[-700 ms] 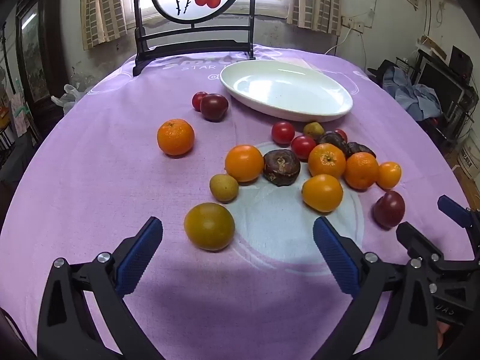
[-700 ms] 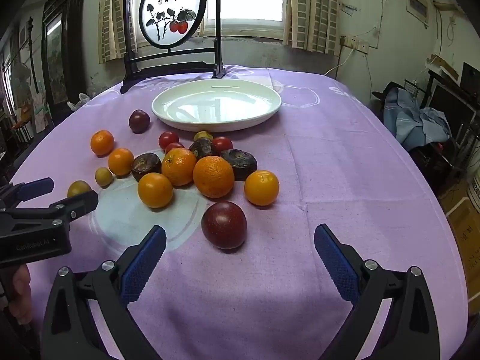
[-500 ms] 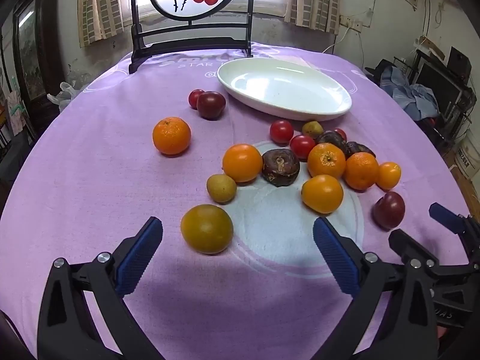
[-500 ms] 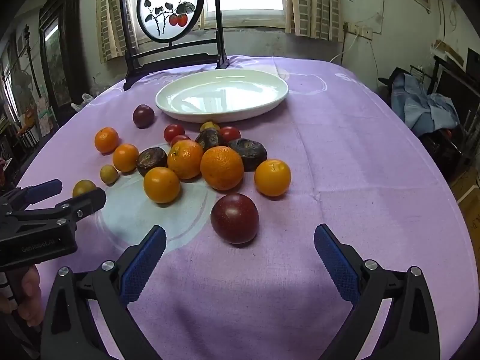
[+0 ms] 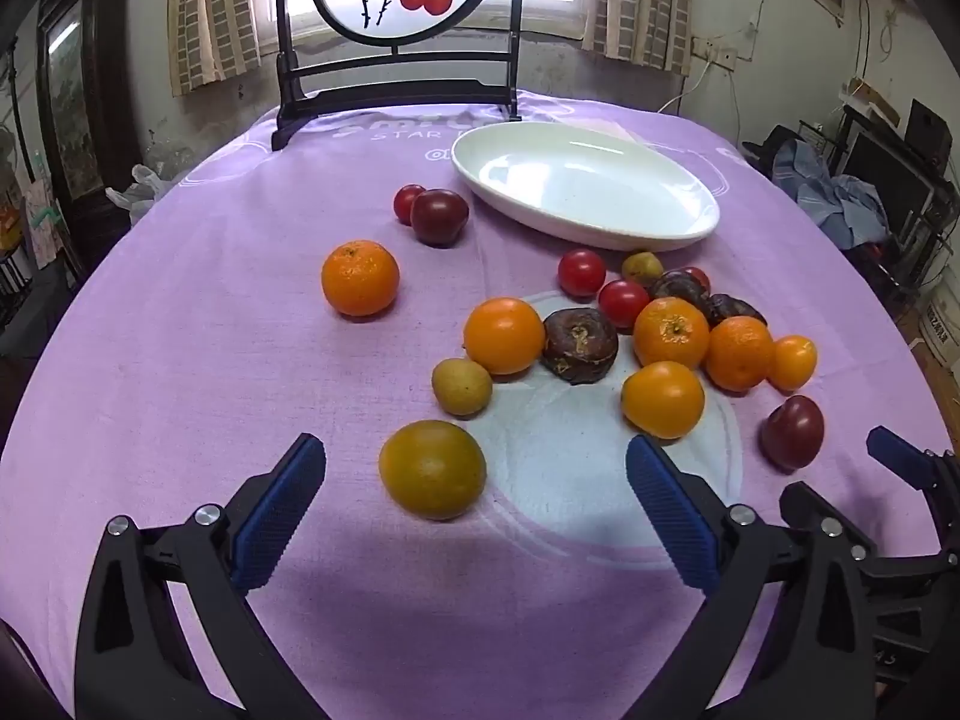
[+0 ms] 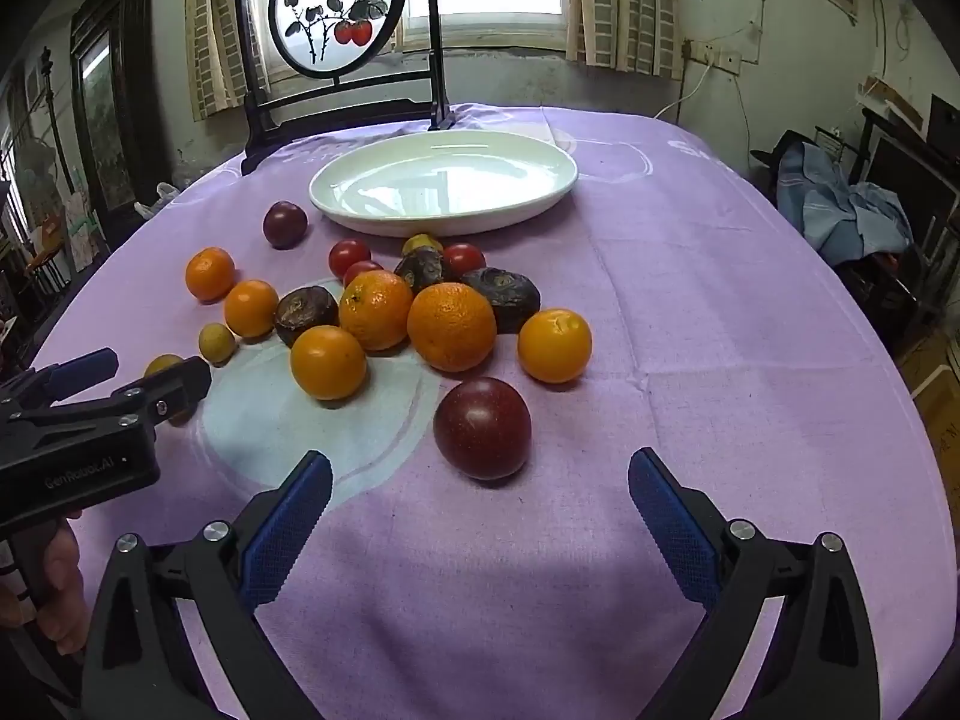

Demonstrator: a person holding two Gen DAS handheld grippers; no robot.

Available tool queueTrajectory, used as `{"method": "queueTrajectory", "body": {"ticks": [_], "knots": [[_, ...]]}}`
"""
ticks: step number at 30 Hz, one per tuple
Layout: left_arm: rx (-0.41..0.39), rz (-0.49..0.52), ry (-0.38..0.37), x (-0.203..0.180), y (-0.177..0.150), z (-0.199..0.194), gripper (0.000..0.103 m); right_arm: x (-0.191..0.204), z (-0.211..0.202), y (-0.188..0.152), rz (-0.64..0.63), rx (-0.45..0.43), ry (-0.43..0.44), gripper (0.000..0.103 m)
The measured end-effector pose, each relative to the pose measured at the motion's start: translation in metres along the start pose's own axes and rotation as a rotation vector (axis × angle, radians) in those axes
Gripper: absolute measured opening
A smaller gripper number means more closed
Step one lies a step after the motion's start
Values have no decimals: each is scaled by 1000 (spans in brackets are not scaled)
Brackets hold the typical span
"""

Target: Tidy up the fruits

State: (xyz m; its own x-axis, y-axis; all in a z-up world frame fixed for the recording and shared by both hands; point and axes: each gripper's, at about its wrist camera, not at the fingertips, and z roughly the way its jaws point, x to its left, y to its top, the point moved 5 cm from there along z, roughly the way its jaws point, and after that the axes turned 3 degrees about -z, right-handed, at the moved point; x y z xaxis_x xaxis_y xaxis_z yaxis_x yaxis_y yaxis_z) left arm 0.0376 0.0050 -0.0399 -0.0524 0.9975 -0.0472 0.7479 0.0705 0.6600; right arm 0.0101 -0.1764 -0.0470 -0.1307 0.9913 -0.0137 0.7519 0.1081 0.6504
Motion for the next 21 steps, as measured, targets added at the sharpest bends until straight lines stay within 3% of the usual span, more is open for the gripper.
{"method": "queueTrajectory", "body": {"ticks": [9,21], "knots": [[12,15,-18,-5,0,8,99,-3,13,-5,45,62,64,99],[58,-13,-28,-1,-6,19,99,-1,15,-5,57,68,81,99]]}}
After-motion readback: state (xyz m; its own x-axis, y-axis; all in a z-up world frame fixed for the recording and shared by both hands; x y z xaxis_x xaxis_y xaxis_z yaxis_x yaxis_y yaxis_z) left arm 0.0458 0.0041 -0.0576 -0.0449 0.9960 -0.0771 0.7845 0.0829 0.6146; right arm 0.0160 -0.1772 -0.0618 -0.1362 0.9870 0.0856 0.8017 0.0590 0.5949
